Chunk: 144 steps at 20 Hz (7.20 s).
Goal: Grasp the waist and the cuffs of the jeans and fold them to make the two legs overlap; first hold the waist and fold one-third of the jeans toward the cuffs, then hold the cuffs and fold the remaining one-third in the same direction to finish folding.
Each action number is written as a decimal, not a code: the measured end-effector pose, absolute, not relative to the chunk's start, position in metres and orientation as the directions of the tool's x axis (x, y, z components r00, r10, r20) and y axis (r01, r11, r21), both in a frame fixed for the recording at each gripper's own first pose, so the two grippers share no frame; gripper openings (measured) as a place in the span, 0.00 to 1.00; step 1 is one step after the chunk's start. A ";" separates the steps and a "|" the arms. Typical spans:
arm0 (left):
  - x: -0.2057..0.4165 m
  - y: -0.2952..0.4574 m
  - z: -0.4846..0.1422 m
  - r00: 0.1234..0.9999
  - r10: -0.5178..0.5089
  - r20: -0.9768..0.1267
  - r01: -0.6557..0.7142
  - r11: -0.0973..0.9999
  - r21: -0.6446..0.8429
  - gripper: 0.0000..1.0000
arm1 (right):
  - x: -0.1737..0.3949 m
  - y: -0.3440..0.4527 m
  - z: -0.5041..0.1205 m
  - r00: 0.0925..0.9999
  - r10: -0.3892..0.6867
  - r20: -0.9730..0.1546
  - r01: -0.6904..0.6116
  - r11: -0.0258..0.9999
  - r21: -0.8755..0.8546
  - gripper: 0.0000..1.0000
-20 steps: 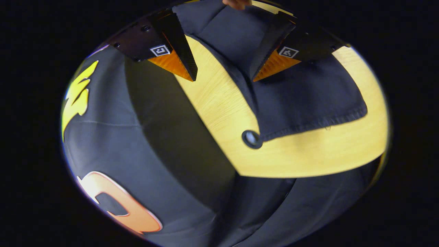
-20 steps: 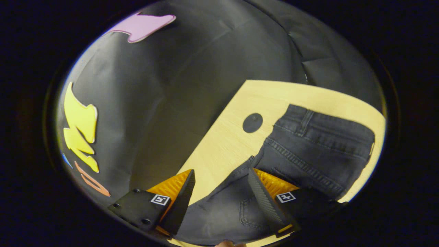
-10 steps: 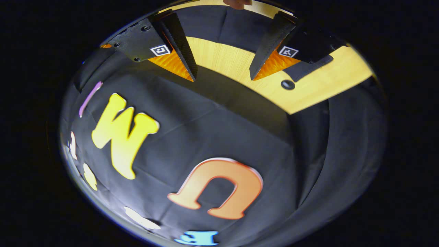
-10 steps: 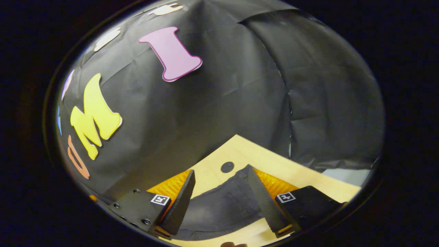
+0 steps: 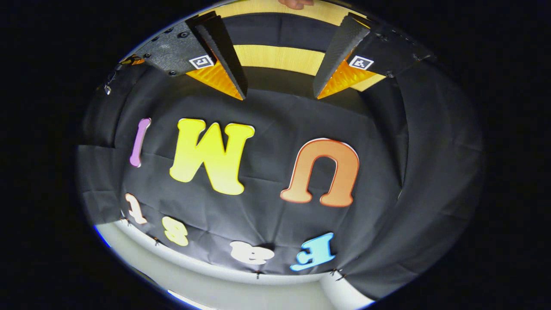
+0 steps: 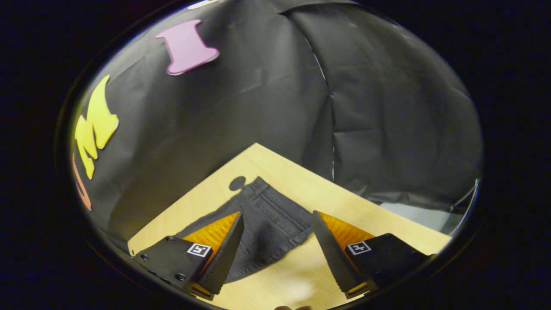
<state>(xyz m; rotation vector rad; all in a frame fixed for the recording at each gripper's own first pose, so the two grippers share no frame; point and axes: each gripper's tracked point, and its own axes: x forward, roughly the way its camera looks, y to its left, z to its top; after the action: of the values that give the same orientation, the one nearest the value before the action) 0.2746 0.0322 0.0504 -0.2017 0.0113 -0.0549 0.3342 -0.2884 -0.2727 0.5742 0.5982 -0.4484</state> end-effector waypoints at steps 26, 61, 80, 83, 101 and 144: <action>0.196 0.056 0.063 0.999 -0.013 -0.032 0.009 0.993 -0.117 1.00 | 0.342 -0.282 -0.272 0.800 -0.195 -0.568 0.503 0.734 0.456 0.05; 0.081 0.194 0.033 0.944 0.298 -0.142 -0.317 0.938 -0.139 0.98 | 0.190 -0.071 -0.270 0.802 0.264 -0.536 -0.317 0.948 -0.007 0.05; 0.182 0.181 -0.121 0.880 0.062 -0.471 -0.318 0.814 -0.486 0.99 | 0.203 -0.088 -0.142 0.865 0.406 -0.296 -0.443 0.894 -0.067 0.99; 0.215 0.174 -0.177 0.835 -0.015 -0.551 -0.362 0.738 -0.569 0.99 | 0.210 -0.137 -0.073 0.914 0.357 -0.194 -0.376 0.924 -0.070 0.99; 0.312 0.189 -0.291 0.810 -0.104 -0.577 -0.548 0.217 -0.808 0.98 | 0.142 -0.381 0.138 0.986 -0.047 0.157 0.068 0.989 -0.130 0.98; 0.377 0.019 -0.091 0.968 -0.118 -0.222 -0.059 0.752 -0.656 0.03 | 0.106 -0.479 0.144 0.980 -0.165 0.113 0.174 0.981 -0.085 0.98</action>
<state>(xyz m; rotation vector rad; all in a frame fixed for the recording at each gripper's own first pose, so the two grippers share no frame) 0.3765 0.0191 -0.0906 -0.7208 0.2578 -0.0321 0.1058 -0.4786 0.1437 -0.0949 -0.1055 -0.1709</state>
